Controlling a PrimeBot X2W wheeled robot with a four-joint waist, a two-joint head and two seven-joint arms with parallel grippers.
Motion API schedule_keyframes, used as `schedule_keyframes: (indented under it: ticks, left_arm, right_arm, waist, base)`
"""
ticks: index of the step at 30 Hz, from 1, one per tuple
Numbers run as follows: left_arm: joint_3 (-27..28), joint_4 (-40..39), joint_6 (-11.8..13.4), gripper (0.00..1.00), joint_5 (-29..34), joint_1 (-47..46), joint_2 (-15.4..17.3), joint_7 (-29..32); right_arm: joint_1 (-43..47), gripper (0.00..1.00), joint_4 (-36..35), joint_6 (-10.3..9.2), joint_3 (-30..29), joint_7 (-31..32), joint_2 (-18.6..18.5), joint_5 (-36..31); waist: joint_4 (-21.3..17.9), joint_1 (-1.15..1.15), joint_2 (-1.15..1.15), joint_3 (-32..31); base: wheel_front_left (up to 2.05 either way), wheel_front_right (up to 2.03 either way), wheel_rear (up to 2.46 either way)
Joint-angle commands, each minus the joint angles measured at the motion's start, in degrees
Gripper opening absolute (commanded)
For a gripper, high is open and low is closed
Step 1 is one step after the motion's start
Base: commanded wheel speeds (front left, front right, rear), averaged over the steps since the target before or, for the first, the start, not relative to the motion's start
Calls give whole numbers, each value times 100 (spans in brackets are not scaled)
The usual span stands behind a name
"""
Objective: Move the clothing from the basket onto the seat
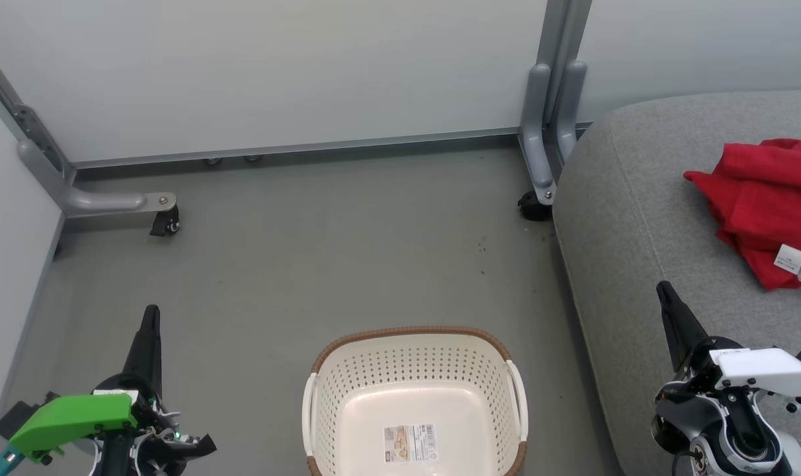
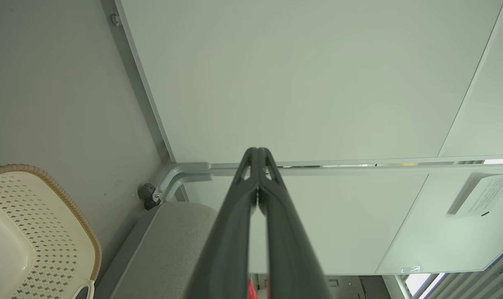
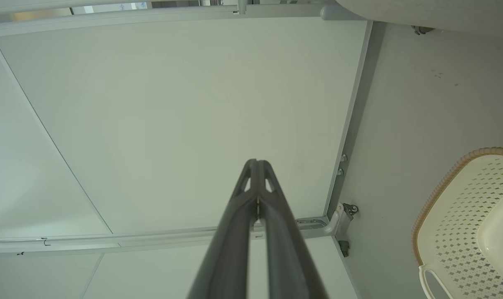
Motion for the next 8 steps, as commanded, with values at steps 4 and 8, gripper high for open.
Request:
schedule_keyframes:
  ticks: [4, 8]
  left_arm:
    - [25, 7, -27, 0, 43, -100, -19, 28]
    - [30, 7, -27, 0, 49, -101, -22, 36]
  right_arm:
    - [-42, 0, 15, 2, -22, 26, 18, -41]
    - [-43, 0, 15, 2, -28, 33, 17, -38]
  waist:
    - [0, 0, 0, 0]
    - [0, 0, 0, 0]
  base:
    - [0, 0, 0]
    - [0, 0, 0]
